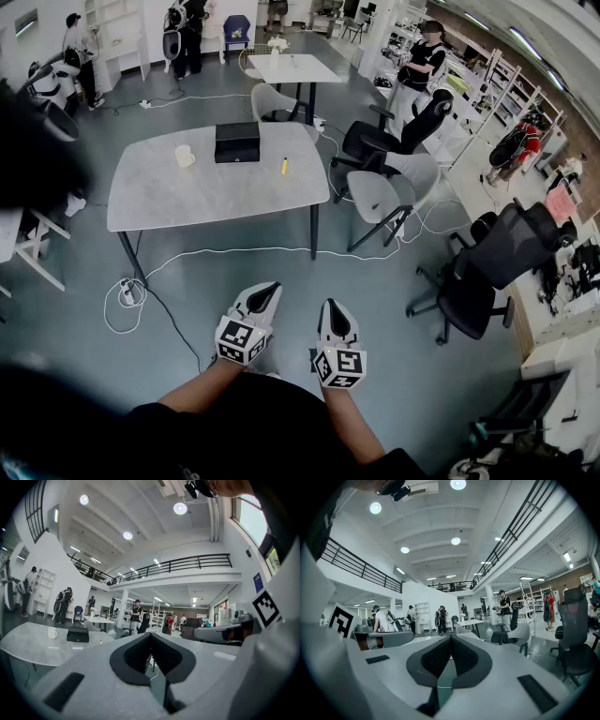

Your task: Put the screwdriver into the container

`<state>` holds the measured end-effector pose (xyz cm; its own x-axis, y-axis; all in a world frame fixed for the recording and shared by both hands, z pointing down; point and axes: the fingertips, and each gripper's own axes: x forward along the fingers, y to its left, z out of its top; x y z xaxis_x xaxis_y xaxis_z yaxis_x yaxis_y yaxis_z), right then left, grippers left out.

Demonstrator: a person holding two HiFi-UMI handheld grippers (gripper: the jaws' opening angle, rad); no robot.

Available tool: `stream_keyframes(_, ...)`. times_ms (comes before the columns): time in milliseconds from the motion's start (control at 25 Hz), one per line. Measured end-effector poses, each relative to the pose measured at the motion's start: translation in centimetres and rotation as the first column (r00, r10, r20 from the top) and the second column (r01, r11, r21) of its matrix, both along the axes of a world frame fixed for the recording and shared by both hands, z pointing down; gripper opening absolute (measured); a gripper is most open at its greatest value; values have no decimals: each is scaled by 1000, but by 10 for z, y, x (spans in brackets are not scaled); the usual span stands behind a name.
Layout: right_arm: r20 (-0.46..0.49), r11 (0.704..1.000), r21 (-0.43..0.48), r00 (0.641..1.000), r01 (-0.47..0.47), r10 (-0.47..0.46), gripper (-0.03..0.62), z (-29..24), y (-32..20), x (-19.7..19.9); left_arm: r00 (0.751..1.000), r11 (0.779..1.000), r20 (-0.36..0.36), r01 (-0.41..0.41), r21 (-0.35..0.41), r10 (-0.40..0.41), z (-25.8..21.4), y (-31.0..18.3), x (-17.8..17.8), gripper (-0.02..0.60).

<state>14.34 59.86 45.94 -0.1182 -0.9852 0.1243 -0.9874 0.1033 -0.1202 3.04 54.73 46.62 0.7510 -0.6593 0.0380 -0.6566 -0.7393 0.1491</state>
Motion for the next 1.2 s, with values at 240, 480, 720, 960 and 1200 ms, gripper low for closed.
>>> stream_keyframes(240, 9, 999, 32, 1000, 5, -6, 11, 0, -18, 5, 1000, 999, 0, -11, 30, 11, -5, -12, 7, 17)
stream_keyframes(480, 22, 998, 36, 998, 52, -53, 12, 10, -43, -6, 1000, 1000, -12, -11, -19, 11, 13, -32, 0, 17)
stream_keyframes(720, 23, 996, 27, 996, 85, -85, 12, 11, -97, -19, 1000, 998, 0, -17, -53, 17, 27, -90, 1, 17)
stream_keyframes(960, 11, 998, -24, 998, 58, -58, 12, 20, -180, -12, 999, 994, -27, -40, -98, 37, 40, -182, 2, 17)
stream_keyframes(1200, -50, 997, -72, 998, 25, -28, 12, 8, -289, -20, 994, 987, -70, -95, -127, 86, 33, -285, -6, 17)
